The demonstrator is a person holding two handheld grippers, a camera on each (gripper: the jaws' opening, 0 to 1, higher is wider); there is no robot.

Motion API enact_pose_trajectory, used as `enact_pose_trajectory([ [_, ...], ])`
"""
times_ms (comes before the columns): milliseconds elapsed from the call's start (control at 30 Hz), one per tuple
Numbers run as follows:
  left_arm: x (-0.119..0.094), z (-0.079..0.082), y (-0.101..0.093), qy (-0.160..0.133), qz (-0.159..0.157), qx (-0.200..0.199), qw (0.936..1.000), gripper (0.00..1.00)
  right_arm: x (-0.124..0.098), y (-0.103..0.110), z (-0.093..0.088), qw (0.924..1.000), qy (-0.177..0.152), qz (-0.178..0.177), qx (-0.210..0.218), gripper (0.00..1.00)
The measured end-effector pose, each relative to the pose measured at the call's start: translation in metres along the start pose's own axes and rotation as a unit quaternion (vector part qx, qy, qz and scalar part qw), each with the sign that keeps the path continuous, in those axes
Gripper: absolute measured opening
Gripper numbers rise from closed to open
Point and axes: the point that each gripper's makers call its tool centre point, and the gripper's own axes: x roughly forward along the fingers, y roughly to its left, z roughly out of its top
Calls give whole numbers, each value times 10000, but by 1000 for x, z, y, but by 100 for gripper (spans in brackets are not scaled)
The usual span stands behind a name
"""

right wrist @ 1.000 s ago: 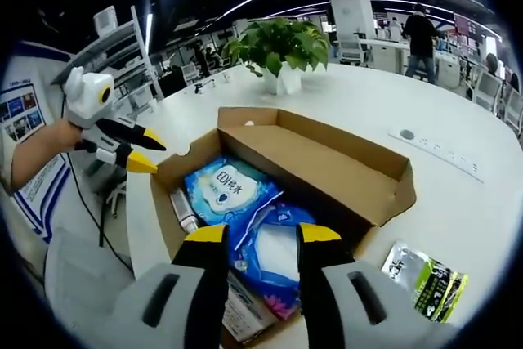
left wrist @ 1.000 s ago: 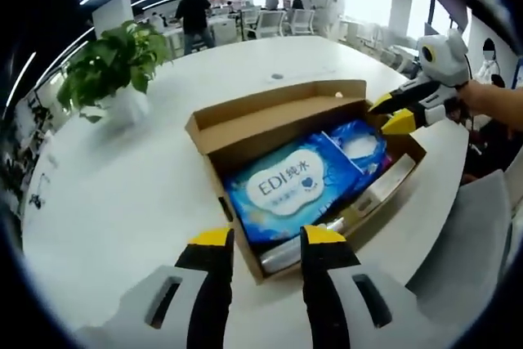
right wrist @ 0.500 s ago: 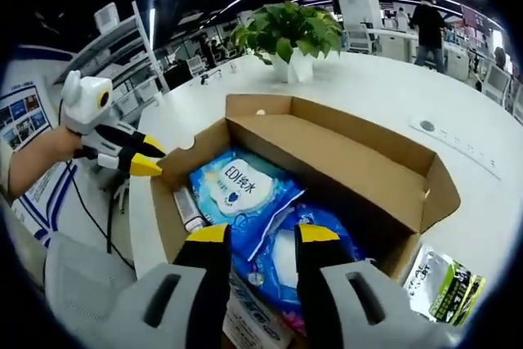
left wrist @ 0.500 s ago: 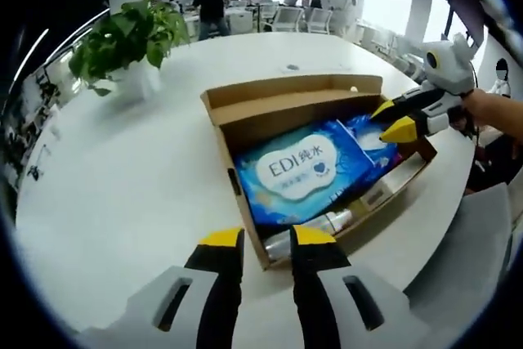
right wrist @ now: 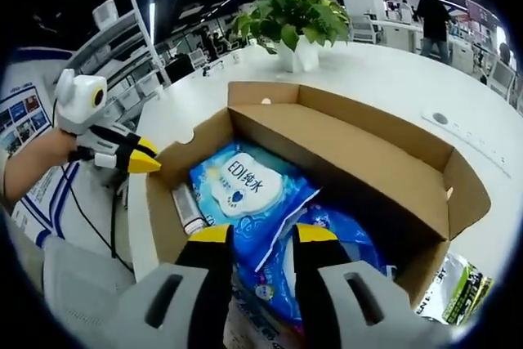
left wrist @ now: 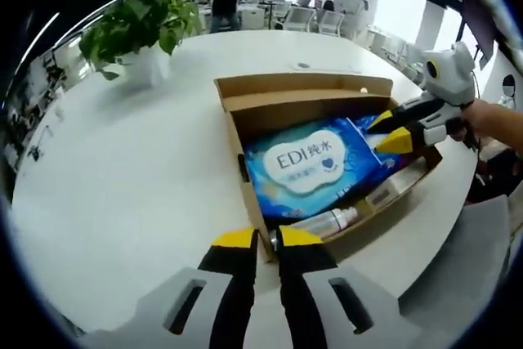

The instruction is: Operate the shoe box by opening the lid, removing the specified soft item, and placing it in the target area until the item is outside and the box remains undamaged.

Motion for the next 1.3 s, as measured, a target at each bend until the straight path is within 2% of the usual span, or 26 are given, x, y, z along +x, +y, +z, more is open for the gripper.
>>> enact_pose_trajectory([
  [433,1,-1,1,-37,-29,-132,9999,5,17,1,0,9996,-16,41,276,18],
  [567,1,-1,1,-20,-30,-144,9999,5,21,0,1,9987,-32,54,514,16],
  [667,2,-1,1,-23,-32,-171,9998,5,28,-3,-1,9977,-17,6,679,13],
  [733,1,-1,1,-30,-37,-182,9998,5,29,-7,-3,9973,17,-127,724,6],
  [767,1,-1,1,-31,-38,-181,9998,5,28,-12,-4,9977,46,-252,630,3],
  [800,1,-1,1,-32,-34,-187,9998,5,27,-7,-3,9976,33,-124,681,3],
  [933,1,-1,1,-41,-19,-198,9998,5,21,-6,-1,9969,-16,-94,785,2],
  [1300,0,-1,1,-93,49,-229,9997,4,4,-12,1,9960,-159,-217,847,0],
])
